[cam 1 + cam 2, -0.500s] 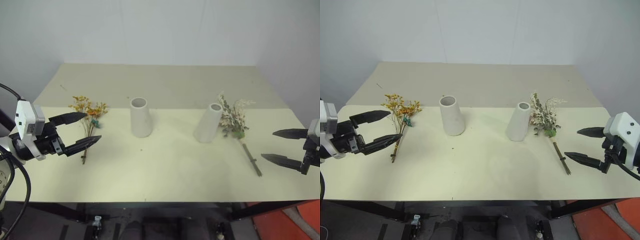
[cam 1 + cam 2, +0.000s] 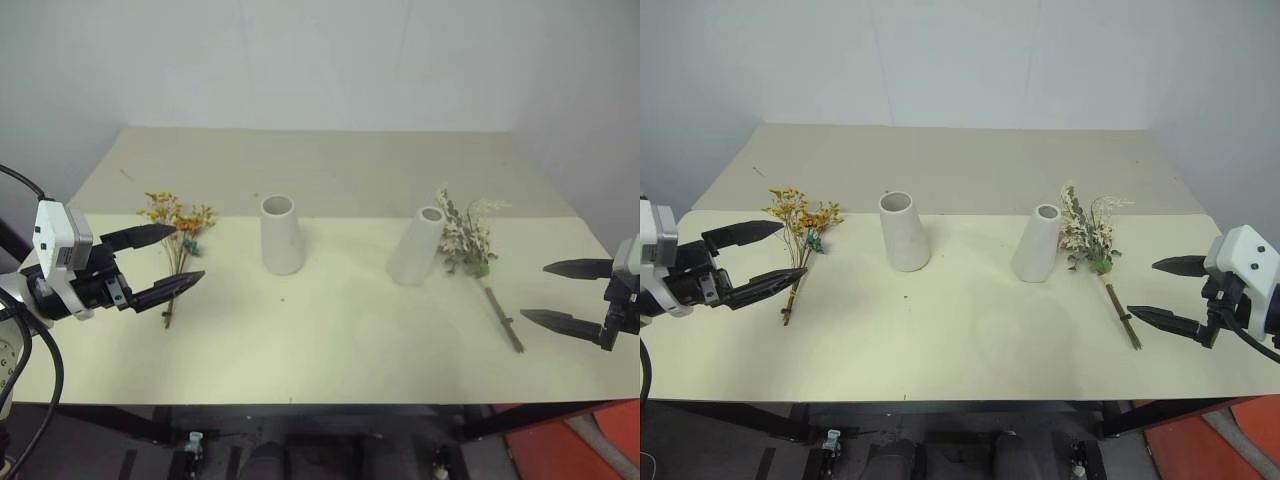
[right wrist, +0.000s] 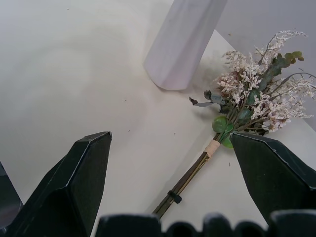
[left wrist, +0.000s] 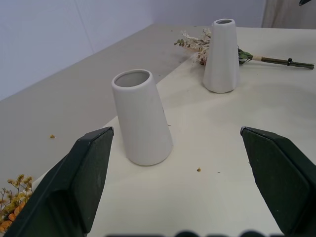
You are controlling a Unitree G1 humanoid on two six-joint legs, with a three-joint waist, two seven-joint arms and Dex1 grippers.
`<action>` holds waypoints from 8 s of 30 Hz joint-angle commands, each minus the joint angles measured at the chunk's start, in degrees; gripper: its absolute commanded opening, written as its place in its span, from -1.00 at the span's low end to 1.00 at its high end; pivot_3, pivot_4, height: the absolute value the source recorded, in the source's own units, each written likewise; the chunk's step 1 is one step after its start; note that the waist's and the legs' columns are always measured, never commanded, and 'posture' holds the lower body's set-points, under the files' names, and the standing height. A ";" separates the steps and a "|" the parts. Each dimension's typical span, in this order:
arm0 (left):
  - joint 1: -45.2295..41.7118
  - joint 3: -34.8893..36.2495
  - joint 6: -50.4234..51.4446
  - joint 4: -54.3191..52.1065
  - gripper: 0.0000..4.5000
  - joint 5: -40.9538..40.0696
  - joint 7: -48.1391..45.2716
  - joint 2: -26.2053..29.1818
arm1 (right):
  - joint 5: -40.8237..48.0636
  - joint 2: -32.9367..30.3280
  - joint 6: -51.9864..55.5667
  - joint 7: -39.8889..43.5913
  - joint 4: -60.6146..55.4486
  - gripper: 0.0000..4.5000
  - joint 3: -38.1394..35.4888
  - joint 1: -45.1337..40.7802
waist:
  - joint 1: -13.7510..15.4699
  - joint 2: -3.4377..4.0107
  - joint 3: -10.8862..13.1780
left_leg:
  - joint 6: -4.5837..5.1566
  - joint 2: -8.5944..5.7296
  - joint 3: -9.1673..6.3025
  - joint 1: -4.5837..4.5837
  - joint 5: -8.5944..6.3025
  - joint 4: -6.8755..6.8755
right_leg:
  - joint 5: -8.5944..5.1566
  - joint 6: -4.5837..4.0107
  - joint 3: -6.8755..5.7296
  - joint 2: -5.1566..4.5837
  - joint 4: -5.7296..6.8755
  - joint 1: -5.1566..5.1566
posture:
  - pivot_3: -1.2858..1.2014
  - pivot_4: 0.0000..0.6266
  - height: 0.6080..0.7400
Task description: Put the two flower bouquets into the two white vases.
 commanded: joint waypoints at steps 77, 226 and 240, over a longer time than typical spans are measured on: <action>-52.27 -19.31 20.42 48.41 -0.99 34.24 54.23 -19.26 | 12.69 3.94 25.07 -21.03 -23.03 1.00 24.70 -29.10 | 0.16 -0.11 -0.03 | 0.00 -0.14 -0.21 -0.32 0.00 0.06 | 0.37 -0.17 -0.06 -0.07 0.04 -0.21 | 0.03 -0.52 1.00; -33.28 -38.59 18.53 -9.11 0.99 10.47 10.08 -11.47 | -15.82 10.30 29.40 -19.76 38.73 1.00 44.58 -49.96 | -1.24 -0.08 -0.06 | 0.02 -0.12 -0.12 -0.24 0.01 0.04 | 0.26 0.02 0.05 0.03 -0.03 -0.13 | 0.03 -0.52 1.00; -32.42 -37.86 18.01 -10.00 1.00 11.87 11.25 -12.51 | -23.04 15.09 23.55 -17.00 51.48 -0.36 44.87 -55.32 | -1.45 -0.06 -0.05 | 0.02 -0.12 -0.13 -0.23 0.01 0.04 | 0.35 -0.11 0.05 0.03 -0.01 -0.13 | 0.03 -0.52 1.00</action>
